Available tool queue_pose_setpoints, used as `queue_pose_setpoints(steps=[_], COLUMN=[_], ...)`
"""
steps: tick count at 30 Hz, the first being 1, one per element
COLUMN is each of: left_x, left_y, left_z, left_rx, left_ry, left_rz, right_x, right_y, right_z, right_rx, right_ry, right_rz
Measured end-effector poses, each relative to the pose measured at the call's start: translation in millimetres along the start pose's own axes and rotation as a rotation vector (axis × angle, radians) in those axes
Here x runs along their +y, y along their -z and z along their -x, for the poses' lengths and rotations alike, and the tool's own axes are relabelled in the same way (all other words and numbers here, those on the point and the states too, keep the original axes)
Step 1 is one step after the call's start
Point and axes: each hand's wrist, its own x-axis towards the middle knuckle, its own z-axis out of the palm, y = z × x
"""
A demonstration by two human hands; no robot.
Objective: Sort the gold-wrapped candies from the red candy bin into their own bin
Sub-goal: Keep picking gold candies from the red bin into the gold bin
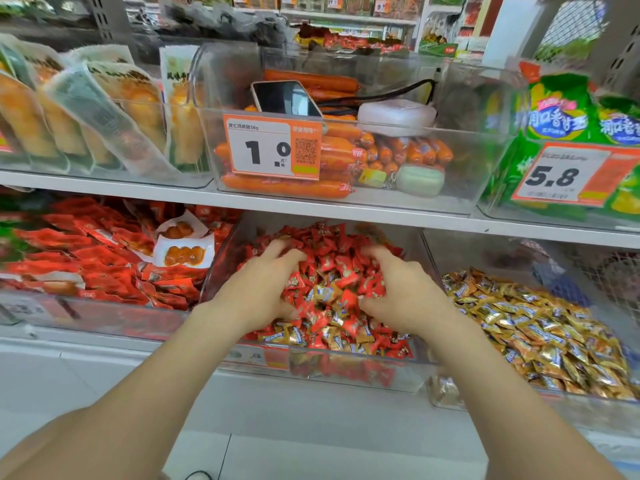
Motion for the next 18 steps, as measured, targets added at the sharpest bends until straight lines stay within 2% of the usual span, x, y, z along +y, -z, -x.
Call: queue_pose_setpoints(steps=[5, 8, 10, 14, 18], left_x=[6, 3, -2, -9, -4], left_y=[5, 5, 4, 2, 0], left_z=[23, 31, 34, 32, 27], left_rx=[0.032, 0.006, -0.058, -0.082, -0.123], left_ry=[0.057, 0.158, 0.212, 0.204, 0.075], left_rz=[-0.118, -0.107, -0.069, 0.083, 0.145], right_x=[5, 6, 8, 2, -11], right_y=[4, -2, -5, -13, -28], right_z=[21, 27, 25, 26, 16], right_rx=[0.045, 0.126, 0.132, -0.048, 0.02], right_ry=[0.057, 0.111, 0.156, 0.212, 0.289], right_rz=[0.266, 0.294, 0.161, -0.106, -0.156])
